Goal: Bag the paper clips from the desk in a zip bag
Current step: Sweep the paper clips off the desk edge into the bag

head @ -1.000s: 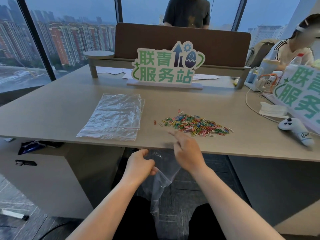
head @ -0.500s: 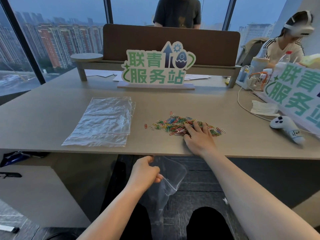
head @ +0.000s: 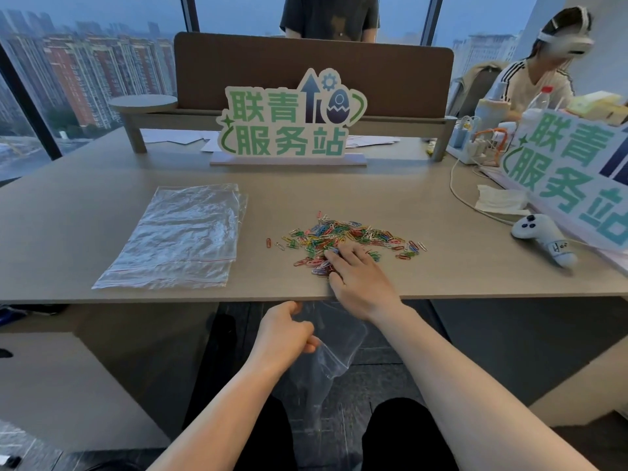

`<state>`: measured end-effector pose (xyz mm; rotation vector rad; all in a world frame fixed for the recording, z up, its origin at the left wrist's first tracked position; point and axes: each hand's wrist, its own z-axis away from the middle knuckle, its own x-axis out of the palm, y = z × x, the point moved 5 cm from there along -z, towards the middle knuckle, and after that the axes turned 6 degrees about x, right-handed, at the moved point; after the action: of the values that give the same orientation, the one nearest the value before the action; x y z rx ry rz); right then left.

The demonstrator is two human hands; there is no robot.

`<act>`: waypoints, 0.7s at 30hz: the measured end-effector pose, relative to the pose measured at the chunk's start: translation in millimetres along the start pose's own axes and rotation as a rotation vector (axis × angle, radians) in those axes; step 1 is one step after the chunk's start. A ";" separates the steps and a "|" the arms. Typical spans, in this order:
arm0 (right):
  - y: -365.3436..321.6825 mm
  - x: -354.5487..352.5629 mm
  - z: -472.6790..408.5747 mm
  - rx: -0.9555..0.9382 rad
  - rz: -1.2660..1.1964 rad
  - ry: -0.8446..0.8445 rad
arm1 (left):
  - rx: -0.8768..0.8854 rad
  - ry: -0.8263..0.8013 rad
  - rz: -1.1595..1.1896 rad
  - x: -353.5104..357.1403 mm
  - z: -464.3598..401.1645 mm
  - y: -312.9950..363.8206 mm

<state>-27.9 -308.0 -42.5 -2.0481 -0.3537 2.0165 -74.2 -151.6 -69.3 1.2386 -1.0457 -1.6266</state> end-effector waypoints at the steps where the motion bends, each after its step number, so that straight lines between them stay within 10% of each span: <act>1: -2.4 1.5 2.2 -0.006 -0.004 -0.008 | 0.001 -0.003 -0.001 1.1 -0.3 0.2; 21: 19.2 -9.3 26.6 0.016 0.027 0.053 | 0.004 0.005 0.004 13.8 -7.3 -2.6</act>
<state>-54.6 -329.1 -40.7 -2.1025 -0.3002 1.9696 -69.9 -164.7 -77.1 1.2418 -1.0487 -1.6182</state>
